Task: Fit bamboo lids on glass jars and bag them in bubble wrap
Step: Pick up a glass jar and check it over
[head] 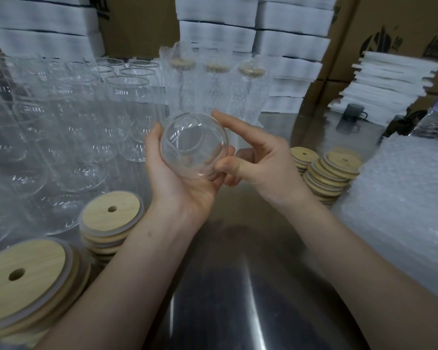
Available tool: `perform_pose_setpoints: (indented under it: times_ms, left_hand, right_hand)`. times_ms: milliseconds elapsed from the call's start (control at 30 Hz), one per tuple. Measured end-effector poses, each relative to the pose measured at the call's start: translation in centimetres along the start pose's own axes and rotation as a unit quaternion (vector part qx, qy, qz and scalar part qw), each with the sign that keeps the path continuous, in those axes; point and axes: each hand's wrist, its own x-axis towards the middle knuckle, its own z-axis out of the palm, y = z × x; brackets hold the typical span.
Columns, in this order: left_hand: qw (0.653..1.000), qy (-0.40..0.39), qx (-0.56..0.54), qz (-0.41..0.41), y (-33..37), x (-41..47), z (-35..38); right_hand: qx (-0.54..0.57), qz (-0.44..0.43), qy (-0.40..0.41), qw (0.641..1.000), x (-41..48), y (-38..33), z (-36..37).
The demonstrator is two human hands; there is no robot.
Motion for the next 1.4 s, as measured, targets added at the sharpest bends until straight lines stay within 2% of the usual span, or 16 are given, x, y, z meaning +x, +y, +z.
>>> perform_pose_setpoints:
  times_ms: [300,467,600,767,867,1067,1400]
  left_hand:
    - [1.0,-0.01,-0.009,-0.022,-0.2,-0.2,0.1]
    - [0.999,-0.028,-0.008,-0.031,-0.8,-0.4,0.8]
    - [0.995,-0.08,-0.003,-0.056,-1.7,-0.9,0.9]
    - [0.996,-0.059,0.005,-0.062,-2.0,-0.8,1.0]
    - [0.996,-0.048,0.058,-0.048,-1.9,-0.8,1.1]
    - [0.992,-0.043,0.112,-0.028,-2.0,-0.5,0.6]
    - [0.988,-0.052,0.144,-0.037,-1.5,-0.7,0.6]
  right_hand:
    - [-0.153,-0.027,0.0,0.988,-0.4,-0.7,0.6]
    - [-0.249,-0.072,0.073,0.963,-0.8,-0.7,1.4]
    - [-0.305,-0.101,0.118,0.939,-1.0,-0.9,2.1]
    - [-0.284,-0.066,0.155,0.944,-1.1,-0.7,1.9]
    - [-0.249,-0.038,0.159,0.955,-1.1,-0.2,1.9]
    - [-0.124,-0.002,0.168,0.978,-0.5,0.2,2.0]
    - [-0.153,-0.01,0.155,0.976,-0.3,0.8,1.9]
